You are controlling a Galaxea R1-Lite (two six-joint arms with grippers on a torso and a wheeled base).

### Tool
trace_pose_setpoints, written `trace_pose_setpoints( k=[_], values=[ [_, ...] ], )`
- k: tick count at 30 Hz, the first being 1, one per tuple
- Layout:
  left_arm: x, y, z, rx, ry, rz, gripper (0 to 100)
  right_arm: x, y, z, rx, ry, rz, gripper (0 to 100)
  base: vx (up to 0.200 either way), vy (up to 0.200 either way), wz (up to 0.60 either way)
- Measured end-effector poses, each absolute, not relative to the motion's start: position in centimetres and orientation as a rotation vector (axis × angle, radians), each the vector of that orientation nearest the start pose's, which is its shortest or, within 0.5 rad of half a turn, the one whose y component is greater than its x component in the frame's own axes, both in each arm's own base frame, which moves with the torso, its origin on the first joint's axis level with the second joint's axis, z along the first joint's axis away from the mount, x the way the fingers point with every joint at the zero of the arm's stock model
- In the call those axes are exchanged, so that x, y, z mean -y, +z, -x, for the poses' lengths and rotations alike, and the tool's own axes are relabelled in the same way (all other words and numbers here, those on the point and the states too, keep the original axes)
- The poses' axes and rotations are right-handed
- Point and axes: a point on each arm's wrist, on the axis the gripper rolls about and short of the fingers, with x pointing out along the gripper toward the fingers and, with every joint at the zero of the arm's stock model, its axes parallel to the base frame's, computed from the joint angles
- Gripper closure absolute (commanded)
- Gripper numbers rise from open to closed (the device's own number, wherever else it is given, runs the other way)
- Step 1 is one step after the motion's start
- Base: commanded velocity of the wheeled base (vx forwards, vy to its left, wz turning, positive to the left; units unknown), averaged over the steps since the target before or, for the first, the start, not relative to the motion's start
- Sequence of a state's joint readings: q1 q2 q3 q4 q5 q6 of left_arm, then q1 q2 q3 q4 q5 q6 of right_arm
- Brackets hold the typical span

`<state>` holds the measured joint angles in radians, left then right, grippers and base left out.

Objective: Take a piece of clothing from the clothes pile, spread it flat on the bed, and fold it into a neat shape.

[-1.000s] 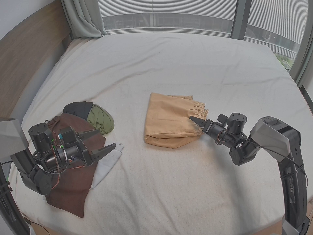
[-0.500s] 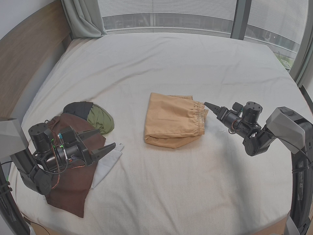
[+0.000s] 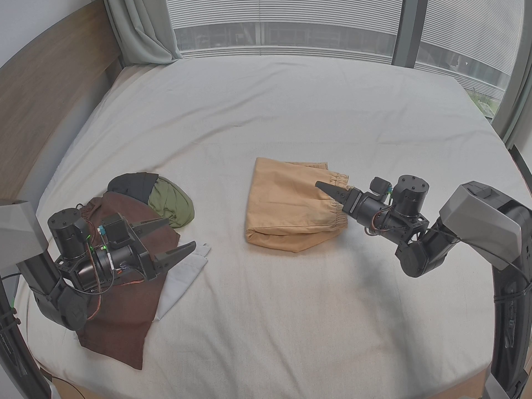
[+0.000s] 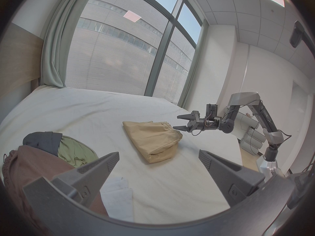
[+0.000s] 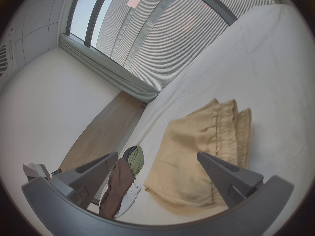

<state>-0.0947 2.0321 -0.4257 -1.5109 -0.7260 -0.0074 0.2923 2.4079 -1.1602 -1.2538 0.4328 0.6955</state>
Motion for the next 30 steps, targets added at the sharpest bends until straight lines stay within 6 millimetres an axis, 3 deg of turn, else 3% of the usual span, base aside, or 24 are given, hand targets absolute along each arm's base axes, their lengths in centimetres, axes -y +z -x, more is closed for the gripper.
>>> trace_pose_setpoints(
  k=[8, 18, 26, 30],
  values=[
    [4.3, 8.3, -29.6, -0.097, -0.819, 0.041, 0, -15.2, 3.6, -42.8, -0.295, 0.706, -0.658, 0, 0.0, 0.0, 0.0],
    [4.4, 8.2, -29.5, -0.099, -0.823, 0.042, 0, -15.3, 0.3, -43.0, -0.324, 0.696, -0.643, 0, 0.0, 0.0, 0.0],
    [4.6, 8.2, -29.5, -0.1, -0.83, 0.046, 0, -15.3, 0.0, -42.9, -0.325, 0.695, -0.643, 0, 0.0, 0.0, 0.0],
    [4.8, 8.5, -29.4, -0.103, -0.838, 0.069, 0, -15.3, 1.1, -42.8, -0.31, 0.699, -0.643, 0, 0.0, 0.0, 0.0]
  ],
)
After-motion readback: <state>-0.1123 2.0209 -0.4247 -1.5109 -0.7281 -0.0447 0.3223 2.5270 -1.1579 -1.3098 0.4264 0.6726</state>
